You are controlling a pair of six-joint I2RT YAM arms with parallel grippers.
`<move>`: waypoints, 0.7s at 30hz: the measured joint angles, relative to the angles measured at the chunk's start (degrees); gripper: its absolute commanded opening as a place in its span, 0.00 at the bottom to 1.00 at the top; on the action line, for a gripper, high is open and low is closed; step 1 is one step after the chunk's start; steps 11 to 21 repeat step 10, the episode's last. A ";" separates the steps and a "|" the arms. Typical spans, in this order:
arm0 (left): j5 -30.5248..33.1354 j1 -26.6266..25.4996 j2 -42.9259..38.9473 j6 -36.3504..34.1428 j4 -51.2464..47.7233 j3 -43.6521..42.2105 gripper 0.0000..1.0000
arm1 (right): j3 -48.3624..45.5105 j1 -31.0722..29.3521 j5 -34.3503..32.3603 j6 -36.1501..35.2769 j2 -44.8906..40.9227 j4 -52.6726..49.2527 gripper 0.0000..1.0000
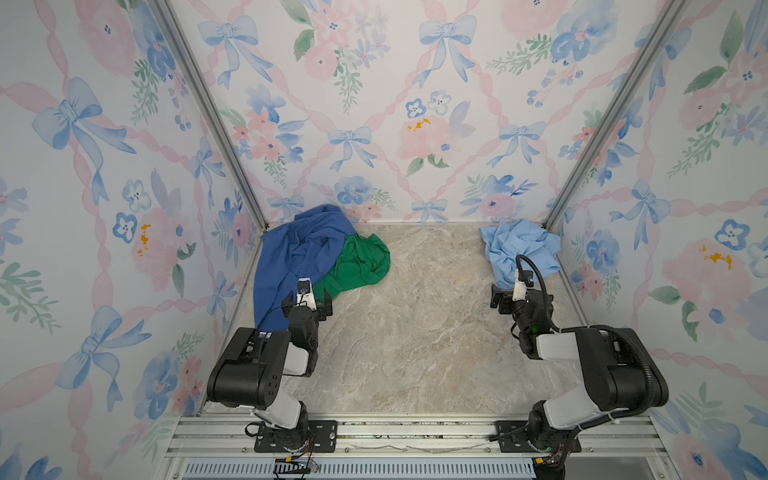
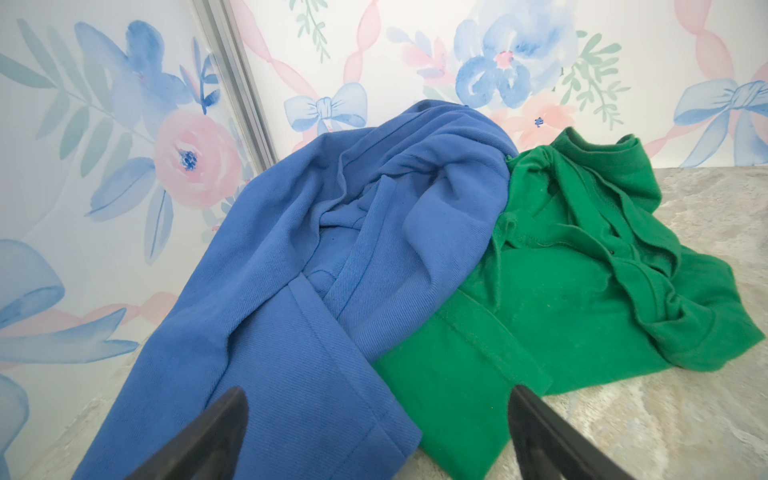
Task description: Pick out a specific cloth from the pile
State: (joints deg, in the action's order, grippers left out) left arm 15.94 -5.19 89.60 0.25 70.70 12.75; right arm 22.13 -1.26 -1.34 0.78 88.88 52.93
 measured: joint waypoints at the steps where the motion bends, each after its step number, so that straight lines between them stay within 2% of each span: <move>1: 0.02 0.00 0.00 -0.02 -0.02 0.00 0.98 | 0.00 -0.07 -0.20 0.00 0.00 -0.20 0.97; 21: 0.00 0.00 0.00 -0.02 0.00 0.00 0.98 | 0.00 -0.11 -0.83 0.00 0.00 -0.46 0.97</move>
